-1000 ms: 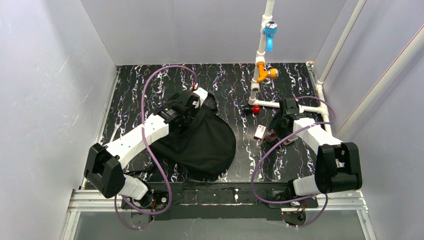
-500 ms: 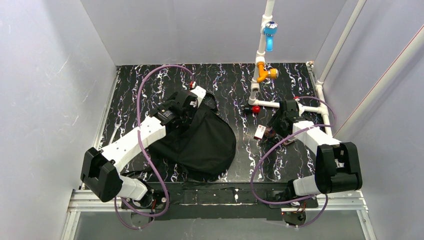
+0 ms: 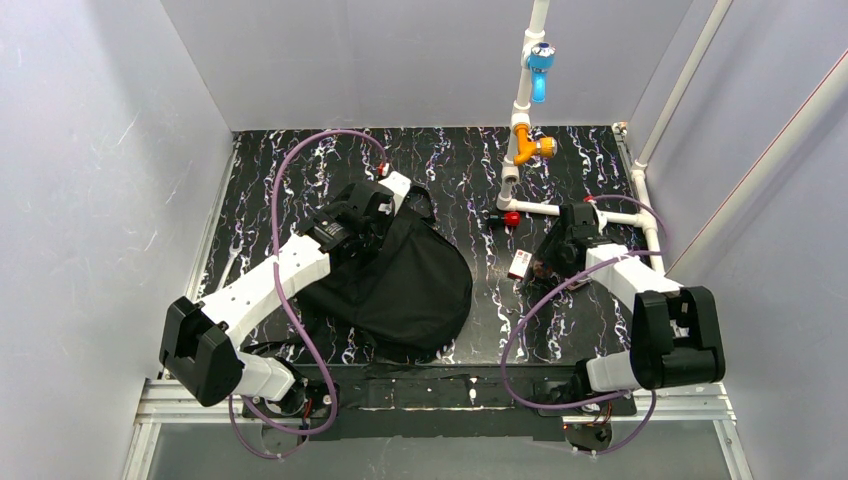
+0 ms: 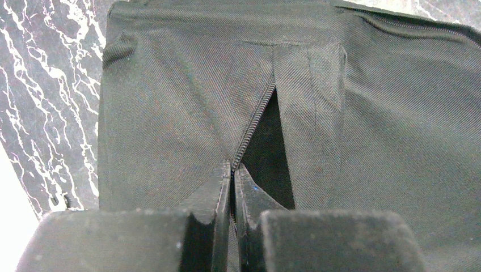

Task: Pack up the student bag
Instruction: Pick up the stationery from the center of the board, then place the stationery in the student bag.

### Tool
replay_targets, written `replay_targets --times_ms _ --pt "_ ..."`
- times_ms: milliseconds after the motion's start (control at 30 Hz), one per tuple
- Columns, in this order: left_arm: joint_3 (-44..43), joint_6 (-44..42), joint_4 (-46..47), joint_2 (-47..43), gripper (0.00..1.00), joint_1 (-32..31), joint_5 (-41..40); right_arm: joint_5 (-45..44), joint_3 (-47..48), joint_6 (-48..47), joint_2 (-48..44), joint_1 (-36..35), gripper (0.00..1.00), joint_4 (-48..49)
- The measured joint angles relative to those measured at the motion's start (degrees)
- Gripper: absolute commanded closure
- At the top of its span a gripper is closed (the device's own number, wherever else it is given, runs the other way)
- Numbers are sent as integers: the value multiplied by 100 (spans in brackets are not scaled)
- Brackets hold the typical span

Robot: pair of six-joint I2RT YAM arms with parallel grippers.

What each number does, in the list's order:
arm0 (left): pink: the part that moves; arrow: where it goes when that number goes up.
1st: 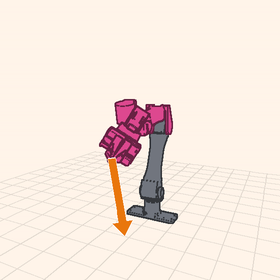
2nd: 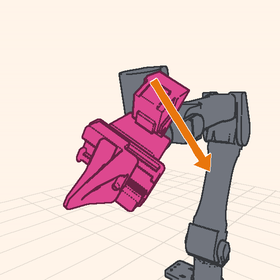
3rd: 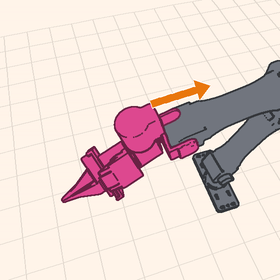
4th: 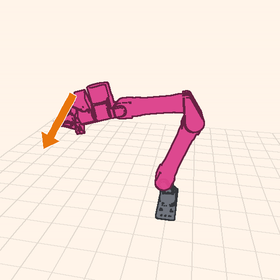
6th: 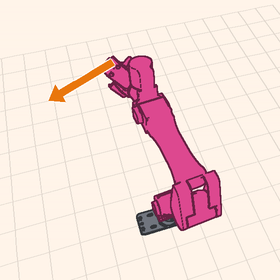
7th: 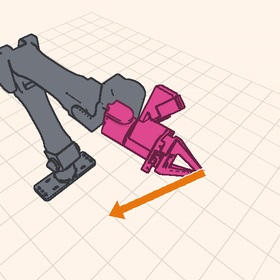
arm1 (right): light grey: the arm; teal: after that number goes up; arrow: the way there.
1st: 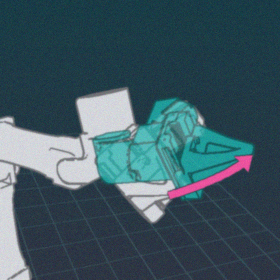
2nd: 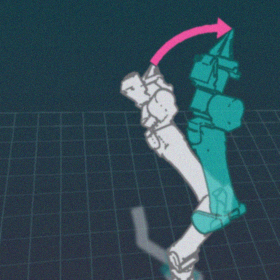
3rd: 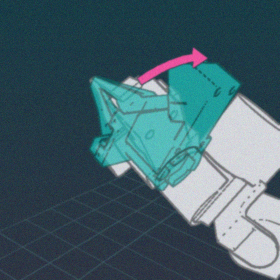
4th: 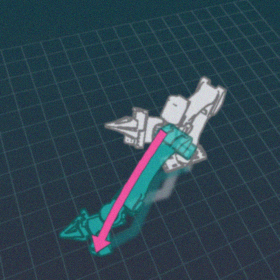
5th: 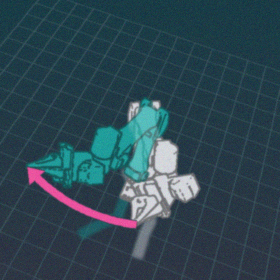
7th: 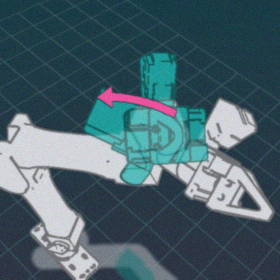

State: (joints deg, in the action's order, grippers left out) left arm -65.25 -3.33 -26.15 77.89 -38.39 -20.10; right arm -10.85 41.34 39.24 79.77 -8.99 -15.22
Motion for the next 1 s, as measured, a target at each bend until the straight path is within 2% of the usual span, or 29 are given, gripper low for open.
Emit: replay_targets --times_ms 67,233,367,433,467,533,667,800,1000 --pt "20 61 35 -13 100 0 4 216 0 -155 -203 0 98 -72" --pt "76 297 61 -120 100 4 46 890 0 -396 -1386 -236 99 -184" --pt "96 387 81 -151 100 4 48 1261 -20 -129 -2323 -1239 99 103" --pt "107 417 92 -157 100 4 44 1576 -90 149 -2334 -1950 99 592" --pt "109 428 92 -162 100 4 42 1593 -94 170 -2321 -1998 99 636" --pt "125 446 122 -179 100 4 17 2033 -105 472 -1744 -2931 99 1486" --pt "264 444 260 -286 100 4 -52 2662 55 820 -413 -3851 99 2566" --pt "382 439 343 -444 100 4 -144 3053 398 1239 529 -4103 99 3233" --pt "387 389 369 -525 100 4 -173 3403 562 2184 1241 -4092 99 4660"
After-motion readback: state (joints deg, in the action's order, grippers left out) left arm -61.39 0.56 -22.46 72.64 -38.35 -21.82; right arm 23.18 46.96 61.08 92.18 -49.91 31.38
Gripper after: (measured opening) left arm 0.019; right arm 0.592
